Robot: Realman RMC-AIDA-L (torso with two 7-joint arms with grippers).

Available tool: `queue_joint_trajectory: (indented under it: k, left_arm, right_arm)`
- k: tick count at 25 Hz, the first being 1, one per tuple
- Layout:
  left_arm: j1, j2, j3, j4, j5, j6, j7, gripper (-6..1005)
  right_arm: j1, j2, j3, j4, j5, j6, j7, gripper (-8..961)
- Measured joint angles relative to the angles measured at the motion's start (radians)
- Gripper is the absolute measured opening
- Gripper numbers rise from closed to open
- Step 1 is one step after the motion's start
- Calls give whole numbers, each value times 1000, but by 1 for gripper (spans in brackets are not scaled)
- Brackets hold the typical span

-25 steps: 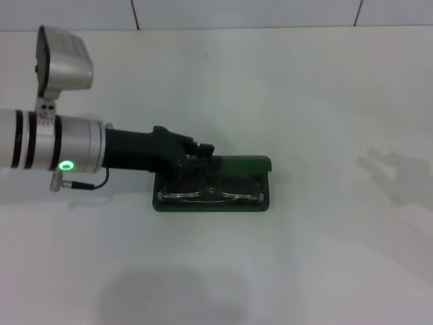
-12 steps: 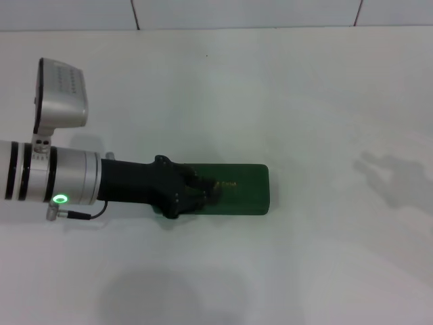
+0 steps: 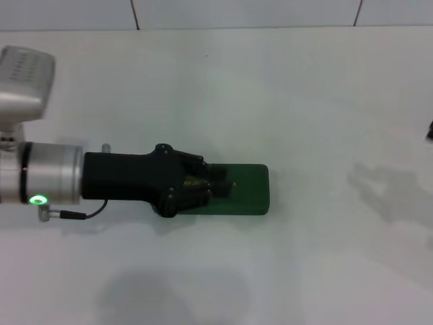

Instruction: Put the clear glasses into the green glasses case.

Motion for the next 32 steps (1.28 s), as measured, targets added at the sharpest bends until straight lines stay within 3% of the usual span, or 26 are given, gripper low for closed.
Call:
queue_joint_trajectory:
  k: [5, 11, 15, 22, 27, 32]
  left_arm:
    - [62, 4, -1, 3, -124, 194, 154, 402]
    - [116, 3, -1, -13, -169, 255, 71, 413]
    - [141, 11, -2, -10, -198, 265, 67, 606]
    - [171, 37, -2, -16, -198, 265, 63, 880]
    - [176, 39, -3, -17, -195, 264, 60, 893]
    - [176, 39, 1, -17, -194, 264, 59, 893]
  right_arm:
    - [11, 2, -45, -23, -94, -46, -97, 305]
    - [62, 11, -200, 3, -83, -42, -127, 309]
    - [113, 14, -296, 30, -33, -41, -133, 483]
    - [178, 15, -374, 49, 9, -36, -135, 768]
    - [220, 15, -388, 78, 19, -23, -140, 874]
    - [260, 16, -390, 130, 19, 2, -164, 874]
